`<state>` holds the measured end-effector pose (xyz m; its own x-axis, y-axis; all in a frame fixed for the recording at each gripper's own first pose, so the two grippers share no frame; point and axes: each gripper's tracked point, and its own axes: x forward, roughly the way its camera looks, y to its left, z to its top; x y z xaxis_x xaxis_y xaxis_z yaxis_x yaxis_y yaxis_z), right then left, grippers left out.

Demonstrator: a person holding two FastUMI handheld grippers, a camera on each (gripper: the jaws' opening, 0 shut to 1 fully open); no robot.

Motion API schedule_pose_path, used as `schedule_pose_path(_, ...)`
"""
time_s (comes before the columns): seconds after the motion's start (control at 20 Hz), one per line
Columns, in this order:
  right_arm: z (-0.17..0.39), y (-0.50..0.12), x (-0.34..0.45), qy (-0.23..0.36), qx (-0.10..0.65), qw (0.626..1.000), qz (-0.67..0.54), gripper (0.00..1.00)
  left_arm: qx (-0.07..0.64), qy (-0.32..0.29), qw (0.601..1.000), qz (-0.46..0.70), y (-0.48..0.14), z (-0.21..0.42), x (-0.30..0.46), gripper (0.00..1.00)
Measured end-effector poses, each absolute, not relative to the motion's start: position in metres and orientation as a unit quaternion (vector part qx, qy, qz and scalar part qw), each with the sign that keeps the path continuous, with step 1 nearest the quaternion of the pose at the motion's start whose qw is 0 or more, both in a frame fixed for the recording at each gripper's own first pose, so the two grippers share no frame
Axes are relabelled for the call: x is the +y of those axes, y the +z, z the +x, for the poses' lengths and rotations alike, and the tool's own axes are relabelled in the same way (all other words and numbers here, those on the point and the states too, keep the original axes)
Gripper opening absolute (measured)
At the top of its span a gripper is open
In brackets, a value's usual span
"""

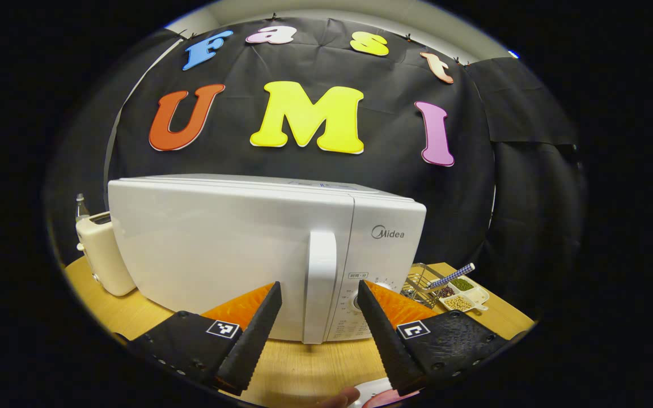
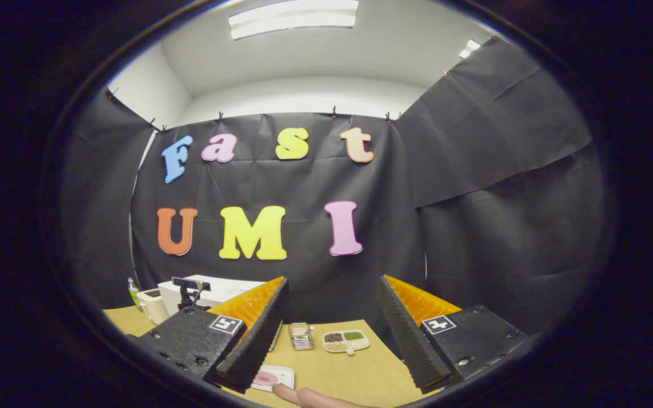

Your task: Open the microwave oven with the left hand, put the food in, and close the microwave oven.

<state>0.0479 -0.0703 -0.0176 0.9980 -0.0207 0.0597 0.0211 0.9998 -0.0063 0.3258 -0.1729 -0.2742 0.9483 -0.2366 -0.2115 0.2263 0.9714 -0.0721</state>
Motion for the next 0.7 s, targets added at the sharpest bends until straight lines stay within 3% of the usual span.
schedule_pose_path(0.05, 0.049, -0.021, -0.073, -0.011, -0.027, 1.000, -0.005, 1.00, 0.102, -0.118, 0.988, -0.017, -0.274, 0.331, -0.175, 0.84)
schedule_pose_path(0.1, 0.050, -0.025, -0.075, -0.011, -0.025, 1.000, -0.006, 1.00, 0.098, -0.118, 0.988, -0.011, -0.277, 0.334, -0.177, 0.66)
schedule_pose_path(0.15, 0.051, -0.029, -0.078, -0.010, -0.023, 1.000, -0.007, 1.00, 0.094, -0.104, 0.990, -0.004, -0.279, 0.338, -0.172, 0.69)
schedule_pose_path(0.25, 0.053, -0.036, -0.082, -0.009, -0.016, 1.000, -0.006, 1.00, 0.087, -0.090, 0.992, 0.011, -0.280, 0.341, -0.171, 0.52)
schedule_pose_path(0.4, 0.054, -0.042, -0.090, -0.012, -0.011, 1.000, -0.002, 1.00, 0.086, -0.077, 0.993, 0.014, -0.280, 0.339, -0.166, 0.47)
schedule_pose_path(0.45, 0.055, -0.044, -0.093, -0.014, -0.010, 1.000, 0.000, 1.00, 0.086, -0.076, 0.993, 0.015, -0.279, 0.337, -0.165, 0.29)
schedule_pose_path(0.65, 0.056, -0.051, -0.102, -0.021, -0.001, 1.000, 0.004, 1.00, 0.095, -0.075, 0.993, 0.007, -0.283, 0.338, -0.167, 0.21)
schedule_pose_path(0.7, 0.056, -0.050, -0.101, -0.017, -0.004, 1.000, 0.006, 1.00, 0.092, -0.074, 0.993, 0.007, -0.282, 0.342, -0.170, 0.13)
